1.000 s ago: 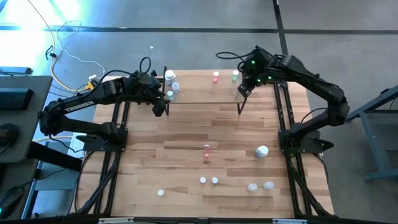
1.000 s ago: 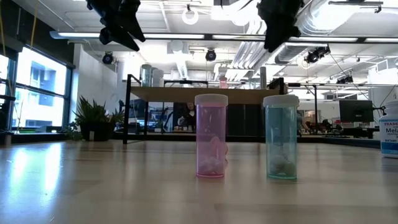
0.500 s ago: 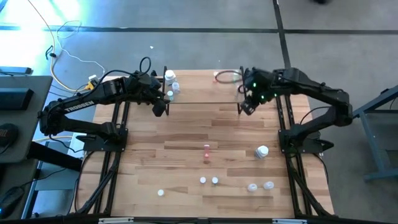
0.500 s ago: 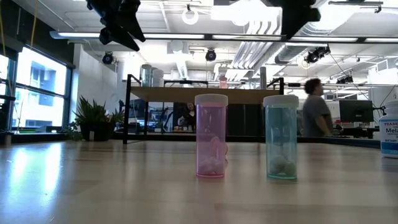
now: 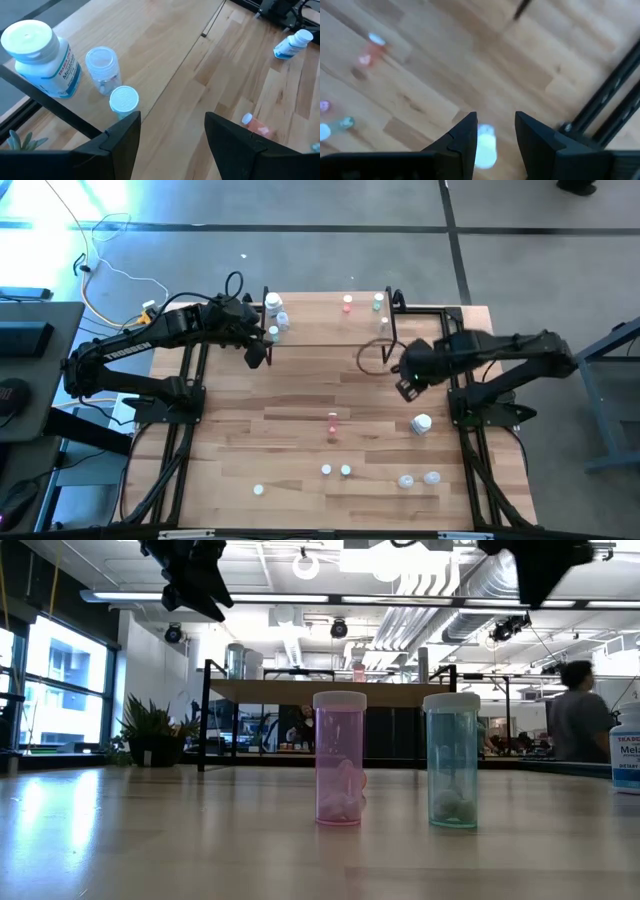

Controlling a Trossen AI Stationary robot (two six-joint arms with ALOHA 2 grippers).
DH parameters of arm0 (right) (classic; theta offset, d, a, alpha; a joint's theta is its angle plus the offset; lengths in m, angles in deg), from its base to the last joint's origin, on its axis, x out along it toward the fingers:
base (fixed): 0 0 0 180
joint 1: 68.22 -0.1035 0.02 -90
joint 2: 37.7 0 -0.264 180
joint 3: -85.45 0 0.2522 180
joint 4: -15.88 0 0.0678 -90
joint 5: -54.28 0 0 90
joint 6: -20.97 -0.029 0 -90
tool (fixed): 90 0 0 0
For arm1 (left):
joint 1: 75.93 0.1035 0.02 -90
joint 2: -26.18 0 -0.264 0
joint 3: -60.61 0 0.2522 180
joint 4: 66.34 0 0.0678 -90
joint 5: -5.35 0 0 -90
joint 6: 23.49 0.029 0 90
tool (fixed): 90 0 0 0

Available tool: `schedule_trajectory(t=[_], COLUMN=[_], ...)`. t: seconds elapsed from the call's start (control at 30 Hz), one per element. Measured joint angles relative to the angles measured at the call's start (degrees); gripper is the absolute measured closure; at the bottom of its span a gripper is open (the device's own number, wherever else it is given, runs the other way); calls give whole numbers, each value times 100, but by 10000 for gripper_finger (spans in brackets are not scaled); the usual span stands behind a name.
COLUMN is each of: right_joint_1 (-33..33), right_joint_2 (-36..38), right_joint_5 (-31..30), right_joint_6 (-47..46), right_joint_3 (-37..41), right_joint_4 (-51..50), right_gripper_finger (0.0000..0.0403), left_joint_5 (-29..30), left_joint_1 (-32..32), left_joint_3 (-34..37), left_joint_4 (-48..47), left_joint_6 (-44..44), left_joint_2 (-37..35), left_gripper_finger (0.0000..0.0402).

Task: Pick and place medicine bottles onto shelf by color
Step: Put the large white blue pill bottle on the shelf

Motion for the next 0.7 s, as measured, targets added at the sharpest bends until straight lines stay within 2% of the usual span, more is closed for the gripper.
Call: schedule_trajectory(t=[0.27,0.43,0.57,0.7], right_joint_1=[-922,-1315,-1492,-1641], right_joint_2=[549,633,628,628], right_joint_5=[157,308,343,350], right_joint_6=[-1604,-2197,-2534,-2858], right_joint_3=[904,1167,1329,1517], right_joint_4=[487,522,568,580], right_gripper_finger=[279,276,255,217], left_joint_5=[-17,-19,-33,-167], left_joint_1=[0,0,0,0], left_joint_3=[0,0,0,0], left_joint_4=[-2,-2,-16,-37], left_joint_6=[141,199,199,281], left_joint_2=[0,0,0,0], left_gripper_finger=[193,193,193,193])
